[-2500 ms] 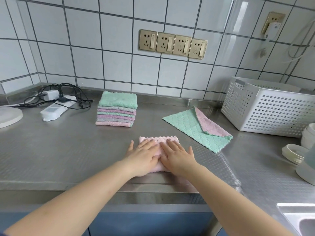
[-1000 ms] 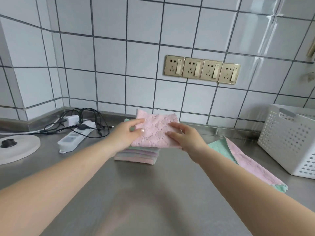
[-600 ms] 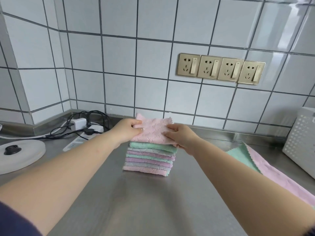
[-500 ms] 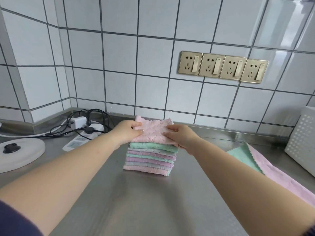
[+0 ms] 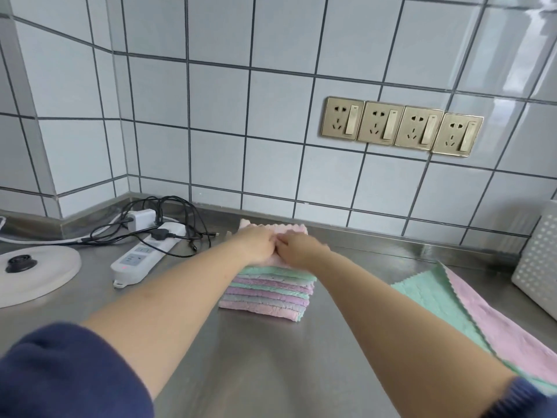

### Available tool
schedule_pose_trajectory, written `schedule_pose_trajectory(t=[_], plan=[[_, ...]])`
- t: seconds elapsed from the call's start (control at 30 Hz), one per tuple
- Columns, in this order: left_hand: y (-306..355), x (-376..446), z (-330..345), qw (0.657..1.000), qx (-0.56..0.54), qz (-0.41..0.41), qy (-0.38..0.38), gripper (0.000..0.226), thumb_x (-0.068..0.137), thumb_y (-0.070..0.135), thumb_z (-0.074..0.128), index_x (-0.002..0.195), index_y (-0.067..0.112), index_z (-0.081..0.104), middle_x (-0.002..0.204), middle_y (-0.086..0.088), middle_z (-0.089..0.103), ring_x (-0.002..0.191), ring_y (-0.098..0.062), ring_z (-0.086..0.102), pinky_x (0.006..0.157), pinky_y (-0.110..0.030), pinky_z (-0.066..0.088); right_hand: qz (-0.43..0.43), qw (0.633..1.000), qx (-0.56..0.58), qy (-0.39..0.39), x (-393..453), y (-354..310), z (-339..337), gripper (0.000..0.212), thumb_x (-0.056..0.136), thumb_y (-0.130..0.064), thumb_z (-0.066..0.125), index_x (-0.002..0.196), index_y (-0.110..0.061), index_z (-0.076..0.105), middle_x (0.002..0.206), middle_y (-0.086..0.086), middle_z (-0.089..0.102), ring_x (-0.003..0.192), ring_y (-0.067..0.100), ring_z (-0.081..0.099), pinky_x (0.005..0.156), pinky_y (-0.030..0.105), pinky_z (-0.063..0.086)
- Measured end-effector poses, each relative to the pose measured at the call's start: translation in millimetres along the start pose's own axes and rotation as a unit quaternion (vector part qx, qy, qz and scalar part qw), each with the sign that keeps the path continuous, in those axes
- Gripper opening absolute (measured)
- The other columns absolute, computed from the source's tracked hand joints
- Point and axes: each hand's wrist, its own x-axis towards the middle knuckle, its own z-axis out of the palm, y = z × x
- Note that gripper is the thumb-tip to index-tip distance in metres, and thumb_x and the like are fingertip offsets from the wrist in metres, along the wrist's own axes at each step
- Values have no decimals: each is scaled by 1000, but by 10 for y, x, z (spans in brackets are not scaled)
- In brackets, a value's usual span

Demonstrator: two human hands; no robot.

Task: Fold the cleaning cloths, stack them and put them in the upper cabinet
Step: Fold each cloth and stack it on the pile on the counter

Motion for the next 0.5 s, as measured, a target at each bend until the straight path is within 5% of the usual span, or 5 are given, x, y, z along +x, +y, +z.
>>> schedule_pose_trajectory(t=[0.1,0.2,0.3,0.4,0.5], plan=[[-51,25,105,999,46,-26,-3,49,95,38,24,144,32,27,158,-4,9,145,-25,5,115,-58,7,49,996,77,-12,-52,160,168,53,96,-46,23,147,-33,22,159,-3,7,145,26,13,114,55,13],[-61,24,98,998,47,-39,-7,58,93,48,26,148,33,14,159,-3,-1,146,-23,-2,116,-55,5,62,994,90,-1,-88,202,224,59,94,-53,25,149,-33,14,160,-5,-2,146,24,8,117,52,10],[-70,-20,109,997,70,-34,25,57,93,49,25,147,32,17,158,2,9,146,-19,7,115,-54,10,48,993,91,61,-166,199,232,55,94,-51,29,146,-32,27,159,-6,12,144,22,17,116,53,9],[-39,-196,84,986,96,9,136,45,95,38,29,138,29,40,148,7,37,136,-16,33,115,-53,11,-10,975,102,198,-359,257,233,43,95,-39,38,135,-27,47,145,-8,42,136,18,34,116,50,11],[122,-328,-4,960,109,100,237,36,95,27,37,127,29,52,132,9,54,123,-13,48,117,-44,11,-42,955,139,257,-572,427,224,33,94,-34,48,124,-26,58,132,-8,55,126,15,47,112,45,25]])
